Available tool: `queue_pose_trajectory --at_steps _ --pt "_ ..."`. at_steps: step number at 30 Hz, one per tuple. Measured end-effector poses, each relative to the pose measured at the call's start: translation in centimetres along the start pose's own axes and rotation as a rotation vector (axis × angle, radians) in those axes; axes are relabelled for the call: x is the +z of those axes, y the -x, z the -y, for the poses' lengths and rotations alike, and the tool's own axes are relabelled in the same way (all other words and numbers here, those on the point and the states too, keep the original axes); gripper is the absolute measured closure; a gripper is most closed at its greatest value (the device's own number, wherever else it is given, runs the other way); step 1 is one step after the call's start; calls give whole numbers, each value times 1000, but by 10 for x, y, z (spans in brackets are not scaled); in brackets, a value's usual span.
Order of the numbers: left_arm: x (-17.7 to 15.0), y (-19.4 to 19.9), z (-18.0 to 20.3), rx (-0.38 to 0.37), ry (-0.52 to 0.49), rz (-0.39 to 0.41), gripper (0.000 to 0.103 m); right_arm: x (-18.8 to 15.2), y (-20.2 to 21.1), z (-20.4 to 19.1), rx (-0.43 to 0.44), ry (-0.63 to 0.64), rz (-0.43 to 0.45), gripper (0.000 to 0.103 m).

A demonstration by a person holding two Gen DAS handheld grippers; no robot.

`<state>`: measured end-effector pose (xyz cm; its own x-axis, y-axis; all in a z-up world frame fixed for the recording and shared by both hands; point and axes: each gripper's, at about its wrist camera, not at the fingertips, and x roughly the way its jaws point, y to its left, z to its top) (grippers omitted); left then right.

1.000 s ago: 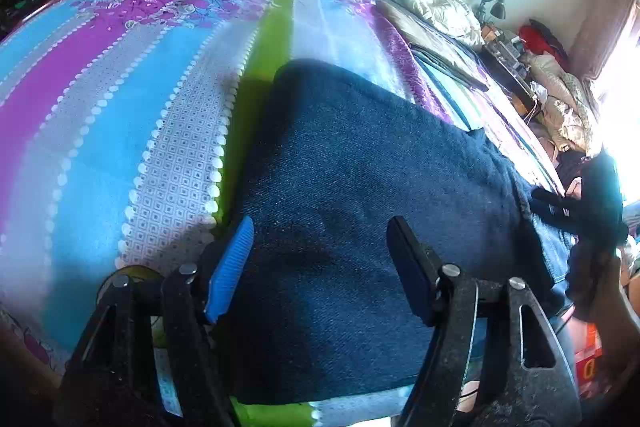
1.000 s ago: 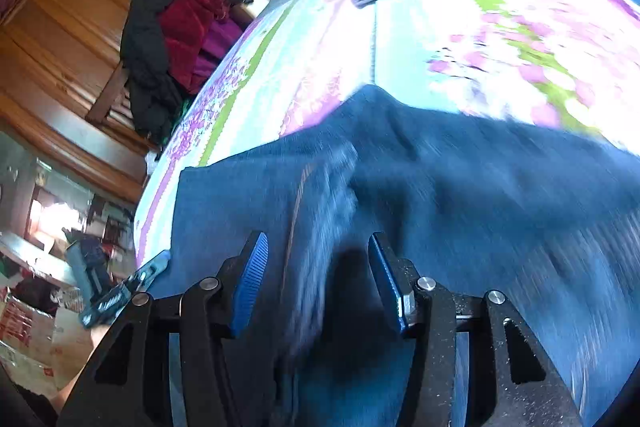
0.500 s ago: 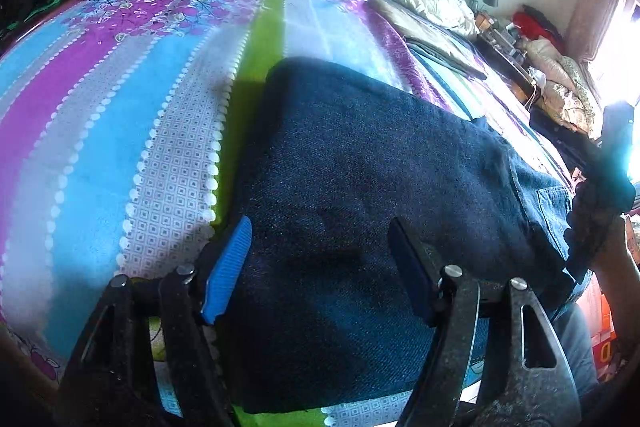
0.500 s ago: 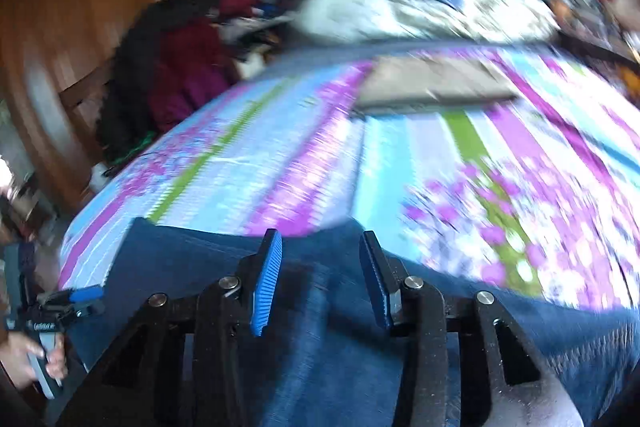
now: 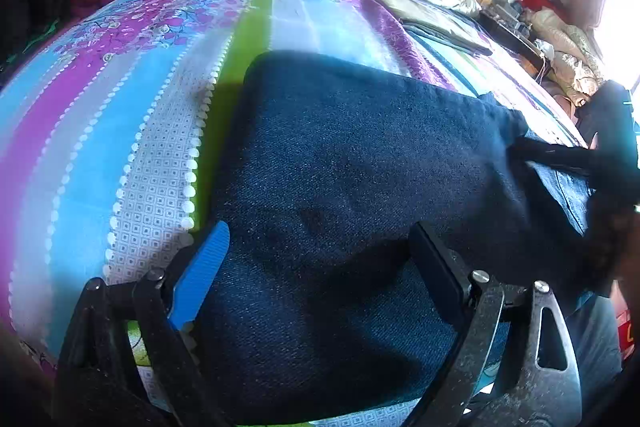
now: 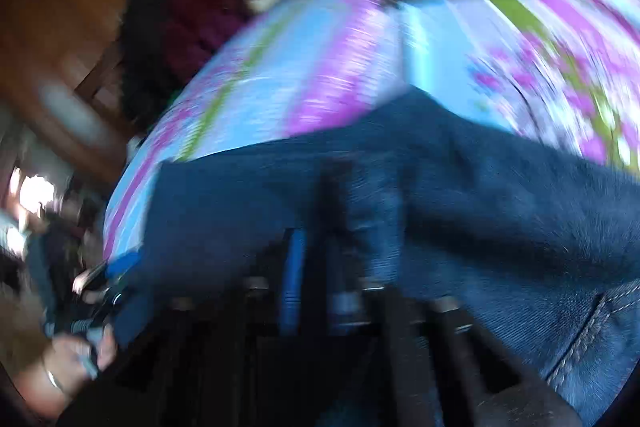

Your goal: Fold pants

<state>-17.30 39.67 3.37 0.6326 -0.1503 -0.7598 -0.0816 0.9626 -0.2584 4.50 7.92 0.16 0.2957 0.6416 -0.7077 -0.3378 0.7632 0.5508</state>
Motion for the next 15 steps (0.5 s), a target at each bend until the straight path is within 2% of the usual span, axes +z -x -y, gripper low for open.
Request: queue_pose_trajectory --at_steps 1,2,3,5,7,9,12,14,15 --pt "1 0 0 -4 1 -3 12 2 2 19 85 -126 22 103" --pt "1 1 0 -6 0 -6 12 2 11 28 113 -186 76 103" --pt "1 0 1 -5 -2 -8 12 0 22 24 52 -156 135 103" --pt "0 -1 2 2 -10 -10 11 -3 38 21 -123 -119 214 88" --pt "0 -3 5 6 -19 -12 8 -4 45 40 -91 -218 224 87" --pt "1 -4 8 13 -19 -13 6 -7 56 41 -28 -213 268 87" --pt "1 -5 10 24 -16 -9 4 -3 52 13 73 -50 233 87" --pt "1 -6 11 29 -13 -5 4 7 32 -2 111 34 159 87" --pt "1 -6 11 31 -10 -5 4 13 19 -1 96 37 111 89"
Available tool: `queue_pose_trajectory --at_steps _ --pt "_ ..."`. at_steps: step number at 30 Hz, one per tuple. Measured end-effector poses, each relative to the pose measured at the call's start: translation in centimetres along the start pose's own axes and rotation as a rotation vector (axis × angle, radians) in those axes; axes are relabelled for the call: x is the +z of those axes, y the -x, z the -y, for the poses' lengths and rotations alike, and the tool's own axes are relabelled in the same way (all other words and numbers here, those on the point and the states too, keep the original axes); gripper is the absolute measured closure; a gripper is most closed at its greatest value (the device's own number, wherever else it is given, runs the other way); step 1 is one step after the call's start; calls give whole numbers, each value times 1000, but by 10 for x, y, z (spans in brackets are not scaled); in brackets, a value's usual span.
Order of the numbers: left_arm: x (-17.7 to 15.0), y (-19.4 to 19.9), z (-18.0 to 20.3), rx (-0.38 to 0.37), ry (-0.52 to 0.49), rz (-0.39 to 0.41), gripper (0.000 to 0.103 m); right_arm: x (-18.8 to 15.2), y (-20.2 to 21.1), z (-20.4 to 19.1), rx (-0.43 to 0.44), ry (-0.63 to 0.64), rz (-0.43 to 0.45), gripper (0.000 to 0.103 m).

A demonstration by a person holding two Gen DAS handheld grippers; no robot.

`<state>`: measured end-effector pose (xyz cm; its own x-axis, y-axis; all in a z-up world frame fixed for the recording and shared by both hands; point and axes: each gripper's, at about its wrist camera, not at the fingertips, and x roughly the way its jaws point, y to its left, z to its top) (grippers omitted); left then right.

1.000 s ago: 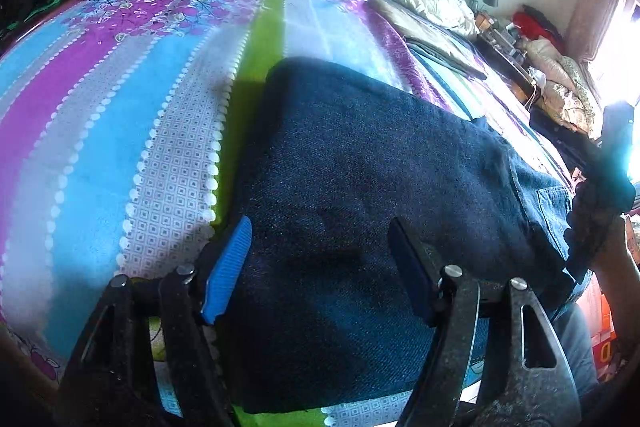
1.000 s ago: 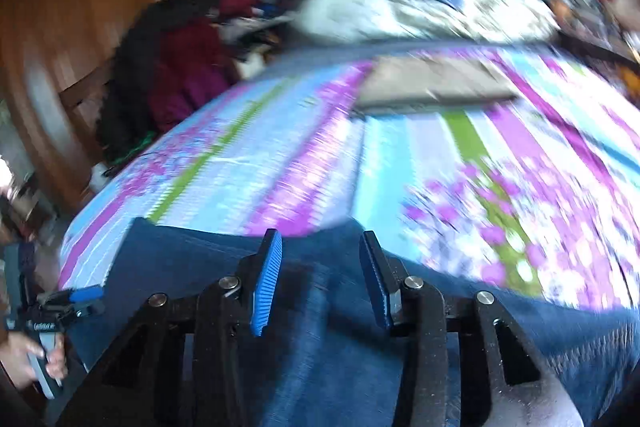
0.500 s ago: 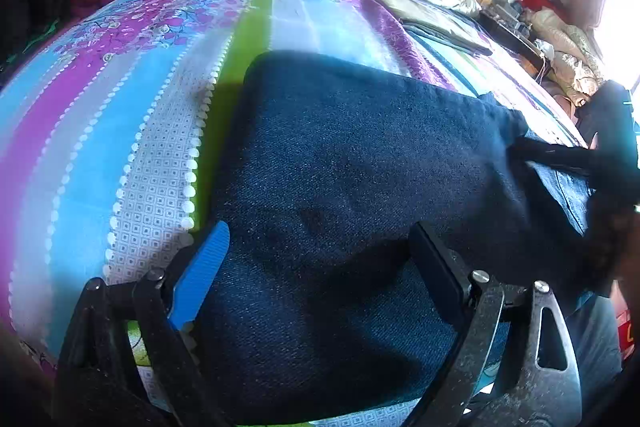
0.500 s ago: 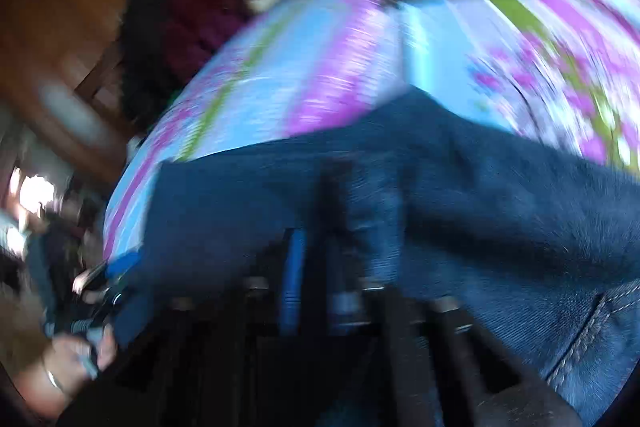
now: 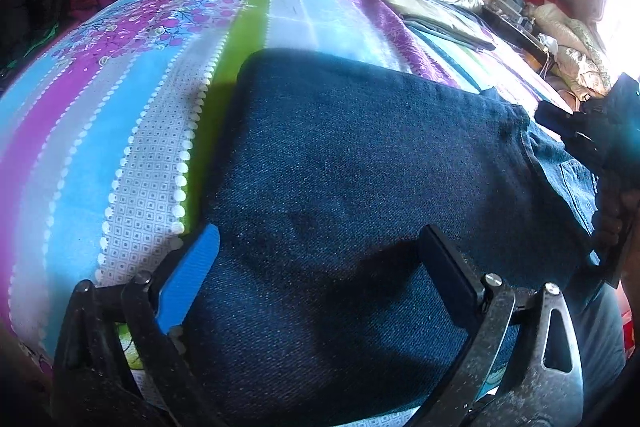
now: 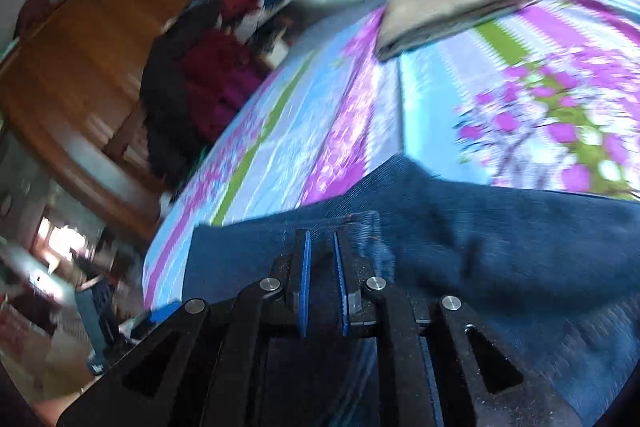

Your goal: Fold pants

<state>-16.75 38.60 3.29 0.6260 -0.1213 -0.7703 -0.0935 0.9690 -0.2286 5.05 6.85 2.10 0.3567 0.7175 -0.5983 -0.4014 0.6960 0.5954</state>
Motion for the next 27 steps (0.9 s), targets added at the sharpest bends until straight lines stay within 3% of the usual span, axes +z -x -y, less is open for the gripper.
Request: queue_pose_trajectory --at_steps 1,3,4,5,6,10,12,14,16,19,20,22,24,25,26,27 --pt "1 0 0 1 3 0 4 3 -10 8 -57 -24 -38 103" --pt "1 2 -1 -3 4 4 8 10 -13 26 -69 -134 -36 103" --pt "0 6 -2 5 -7 6 15 13 -7 20 -127 -124 -11 103" --pt "-1 10 -3 11 -14 6 20 17 1 5 -242 -49 24 102" --pt "-2 14 -5 1 -14 6 27 19 6 -11 -283 24 43 87" --pt "-15 45 -15 -107 21 49 44 27 1 -84 -82 237 6 87" --pt "-23 55 -10 -140 3 53 51 30 -29 -129 64 322 -96 87" --pt "-28 55 -4 -148 -16 41 52 18 -64 -171 155 403 -210 88" --pt "-30 53 -6 -139 -5 45 56 7 -108 -201 167 473 -292 88" --pt "-31 55 -26 -178 115 65 59 4 -175 -218 186 459 -389 88" --pt "-32 54 -33 -194 155 60 59 2 -194 -219 165 461 -411 88" --pt "-35 39 -47 -229 237 0 69 -2 -231 -215 10 483 -442 103" --pt "-36 33 -65 -310 336 7 72 4 -239 -210 29 420 -411 103" --pt "-37 29 -77 -353 396 3 86 9 -237 -212 -71 434 -365 103" --pt "-38 24 -87 -369 441 -4 96 15 -234 -216 -217 461 -314 95" --pt "-41 20 -100 -392 472 -11 101 21 -224 -218 -234 458 -275 87"
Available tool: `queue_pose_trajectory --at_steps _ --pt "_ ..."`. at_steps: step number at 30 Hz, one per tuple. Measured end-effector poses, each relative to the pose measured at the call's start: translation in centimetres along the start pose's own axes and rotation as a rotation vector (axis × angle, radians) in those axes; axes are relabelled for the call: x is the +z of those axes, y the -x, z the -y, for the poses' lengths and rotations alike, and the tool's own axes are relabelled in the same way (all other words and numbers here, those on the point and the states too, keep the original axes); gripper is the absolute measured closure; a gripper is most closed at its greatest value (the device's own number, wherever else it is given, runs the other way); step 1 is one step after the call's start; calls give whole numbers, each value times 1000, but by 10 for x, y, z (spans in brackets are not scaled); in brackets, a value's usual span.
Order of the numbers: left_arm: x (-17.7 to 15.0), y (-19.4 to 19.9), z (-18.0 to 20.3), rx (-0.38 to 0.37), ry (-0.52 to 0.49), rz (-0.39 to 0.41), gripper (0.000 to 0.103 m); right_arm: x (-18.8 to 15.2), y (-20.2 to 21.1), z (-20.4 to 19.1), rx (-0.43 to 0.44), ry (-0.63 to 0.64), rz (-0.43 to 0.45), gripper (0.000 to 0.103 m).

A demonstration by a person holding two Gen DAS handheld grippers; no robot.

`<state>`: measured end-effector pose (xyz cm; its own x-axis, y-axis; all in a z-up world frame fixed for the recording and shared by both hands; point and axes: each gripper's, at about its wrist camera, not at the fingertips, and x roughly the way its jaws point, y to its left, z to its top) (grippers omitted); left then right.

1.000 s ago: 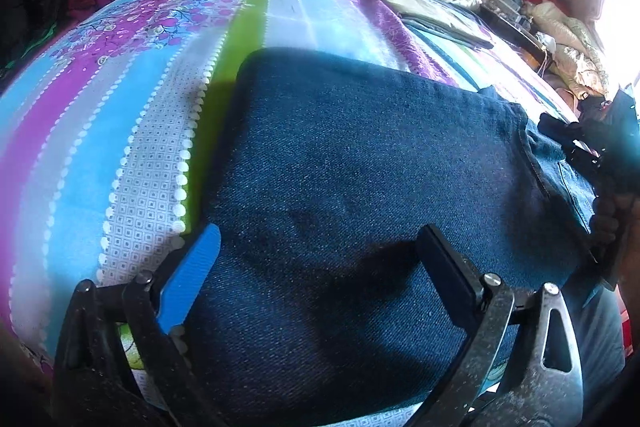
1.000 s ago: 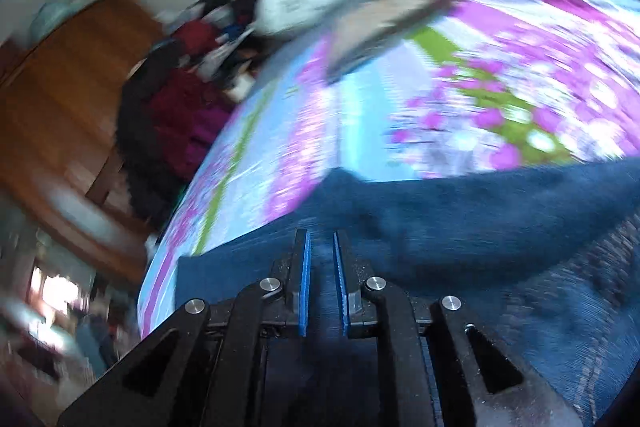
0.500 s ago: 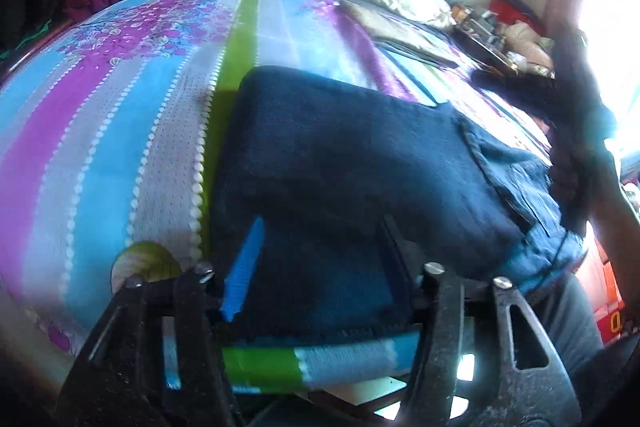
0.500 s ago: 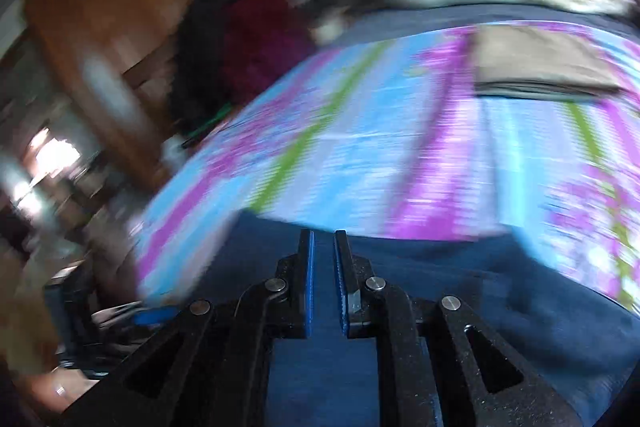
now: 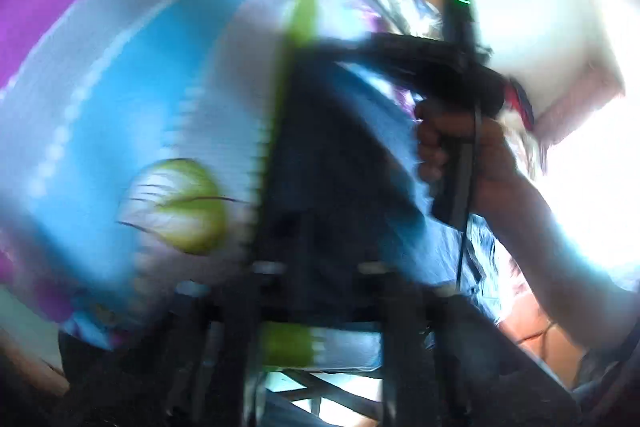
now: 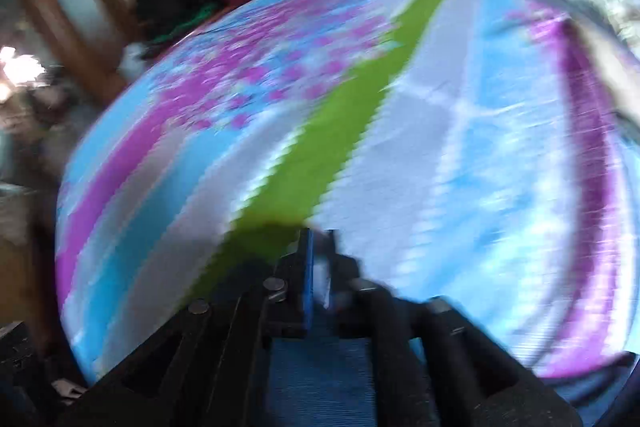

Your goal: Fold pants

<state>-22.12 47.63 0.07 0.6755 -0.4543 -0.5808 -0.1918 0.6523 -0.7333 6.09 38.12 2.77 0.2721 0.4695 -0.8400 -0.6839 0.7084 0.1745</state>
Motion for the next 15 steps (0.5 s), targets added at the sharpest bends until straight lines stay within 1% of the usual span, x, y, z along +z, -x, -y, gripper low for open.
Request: queue_pose_trajectory --at_steps 1,2,3,4,5,6,7,8,10,11,12,13,14,15 --pt "2 3 -6 -22 18 9 101 0 15 -1 32 7 35 87" --pt "4 11 -9 11 23 43 101 -4 37 -7 56 51 69 87" --pt "6 19 -8 99 1 75 98 -13 58 -17 78 107 90 87" --pt "9 28 -6 208 -44 107 98 -26 75 -29 103 164 99 84" --pt "12 37 -6 270 -75 132 98 -46 95 -48 128 241 103 77" --pt "15 45 -8 297 -72 146 97 -66 110 -69 118 318 103 57" --pt "18 53 -10 302 -61 164 94 -88 122 -90 78 406 100 43" --pt "21 61 -11 288 -51 186 92 -117 130 -112 27 504 109 40" --pt "25 65 -7 276 -53 199 83 -178 134 -152 -62 689 137 40" --pt "27 65 -5 270 -60 201 80 -204 126 -168 -127 778 134 40" --pt "29 63 0 264 -74 205 74 -228 117 -183 -182 859 129 41" --pt "30 59 2 268 -88 206 69 -248 107 -191 -223 910 124 41" --pt "32 57 3 284 -100 205 68 -262 98 -198 -267 953 130 43" --pt "34 56 2 295 -108 203 67 -272 90 -205 -327 992 144 47"
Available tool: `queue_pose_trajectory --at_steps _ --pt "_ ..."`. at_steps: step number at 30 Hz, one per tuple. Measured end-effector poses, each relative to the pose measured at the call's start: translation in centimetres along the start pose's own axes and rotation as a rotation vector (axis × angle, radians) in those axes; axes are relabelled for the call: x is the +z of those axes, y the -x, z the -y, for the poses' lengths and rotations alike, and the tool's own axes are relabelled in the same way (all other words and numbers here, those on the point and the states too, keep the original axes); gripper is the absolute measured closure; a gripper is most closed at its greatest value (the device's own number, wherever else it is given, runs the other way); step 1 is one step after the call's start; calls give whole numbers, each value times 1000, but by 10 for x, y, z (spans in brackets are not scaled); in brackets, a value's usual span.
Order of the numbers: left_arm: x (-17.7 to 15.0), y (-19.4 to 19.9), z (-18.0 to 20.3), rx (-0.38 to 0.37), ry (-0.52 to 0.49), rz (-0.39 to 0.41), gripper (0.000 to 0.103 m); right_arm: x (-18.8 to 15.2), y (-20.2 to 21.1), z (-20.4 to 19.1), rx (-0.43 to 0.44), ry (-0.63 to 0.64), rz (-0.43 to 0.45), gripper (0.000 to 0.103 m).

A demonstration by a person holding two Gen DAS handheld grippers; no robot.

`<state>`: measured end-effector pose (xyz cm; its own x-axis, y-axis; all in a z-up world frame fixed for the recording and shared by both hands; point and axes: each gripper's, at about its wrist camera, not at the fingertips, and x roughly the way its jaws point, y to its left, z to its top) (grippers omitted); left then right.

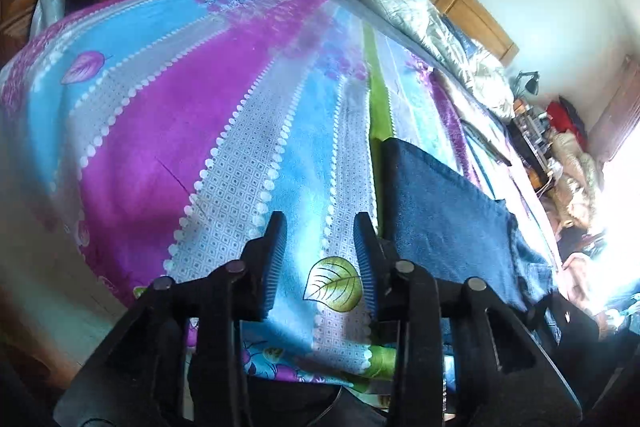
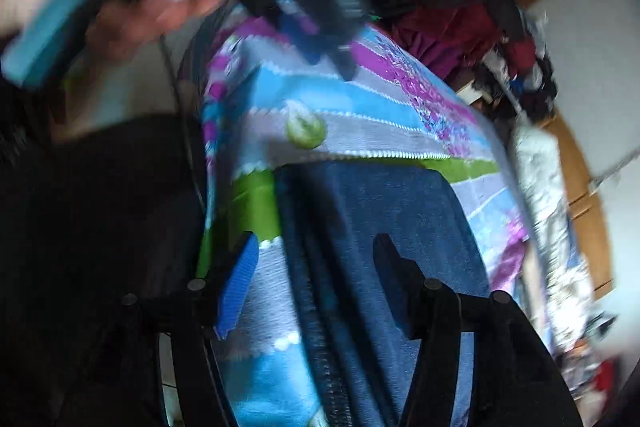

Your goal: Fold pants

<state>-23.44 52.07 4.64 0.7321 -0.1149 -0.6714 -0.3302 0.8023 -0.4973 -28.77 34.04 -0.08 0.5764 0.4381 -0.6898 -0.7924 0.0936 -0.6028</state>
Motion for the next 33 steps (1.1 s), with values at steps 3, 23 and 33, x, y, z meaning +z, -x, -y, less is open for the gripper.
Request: queue_pose_trajectory --at_steps 3,23,33 --pt "-3 2 -3 -8 -11 9 67 -2 -17 -23 -88 95 -25 50" --pt "-11 11 -19 13 62 16 60 1 -43 -46 -365 251 -43 52" --pt "-15 13 -16 29 81 10 58 10 -19 10 -242 -48 49 88"
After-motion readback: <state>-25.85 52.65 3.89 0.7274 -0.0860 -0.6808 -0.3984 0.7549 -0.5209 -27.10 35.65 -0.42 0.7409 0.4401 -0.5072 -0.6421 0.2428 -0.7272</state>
